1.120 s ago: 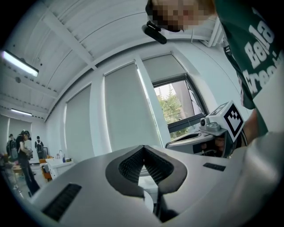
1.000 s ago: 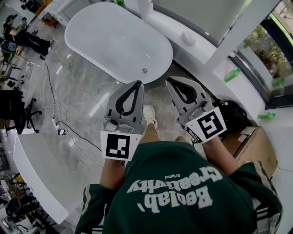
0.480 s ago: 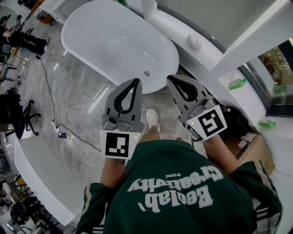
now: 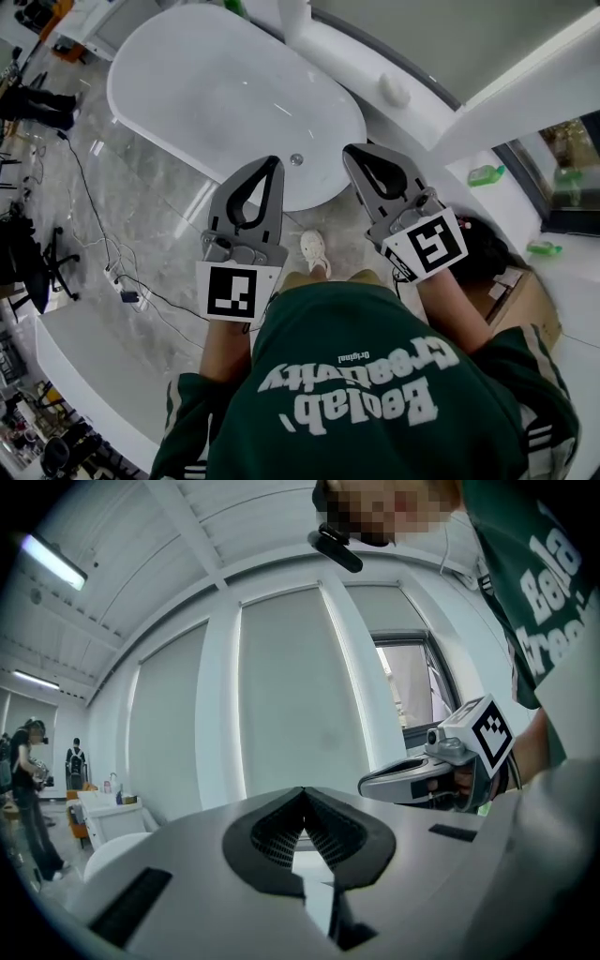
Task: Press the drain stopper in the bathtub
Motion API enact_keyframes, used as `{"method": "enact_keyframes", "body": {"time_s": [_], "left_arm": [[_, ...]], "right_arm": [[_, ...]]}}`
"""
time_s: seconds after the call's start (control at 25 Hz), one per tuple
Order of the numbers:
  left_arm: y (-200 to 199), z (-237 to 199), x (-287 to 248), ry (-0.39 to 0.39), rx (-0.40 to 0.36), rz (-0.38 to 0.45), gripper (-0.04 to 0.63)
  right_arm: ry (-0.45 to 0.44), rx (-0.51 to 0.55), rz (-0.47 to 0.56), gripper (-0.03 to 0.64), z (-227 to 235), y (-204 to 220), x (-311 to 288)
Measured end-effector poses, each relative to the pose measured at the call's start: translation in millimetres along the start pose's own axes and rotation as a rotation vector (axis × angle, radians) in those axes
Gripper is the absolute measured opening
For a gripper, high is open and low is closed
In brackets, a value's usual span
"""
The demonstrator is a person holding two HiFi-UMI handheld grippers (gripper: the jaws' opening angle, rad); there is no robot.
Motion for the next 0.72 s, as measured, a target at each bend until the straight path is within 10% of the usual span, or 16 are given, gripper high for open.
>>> {"method": "enact_keyframes", "body": {"time_s": [0.72], "left_arm": [[23.1, -44.7, -43.3, 0.004, 0.094, 0.016, 0.009]], "right_arm": [[0.1, -0.027, -0.07, 0.011, 36.7, 9.3, -33.1]]}}
Point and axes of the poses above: the fingertips, and each gripper's own axes: x backward along the fingers, z to its right, y out of its underside, the point moved 4 cm from there along x, backward along the fingers, and after that the axes turned 15 degrees about -y, right-handed, at the moved point
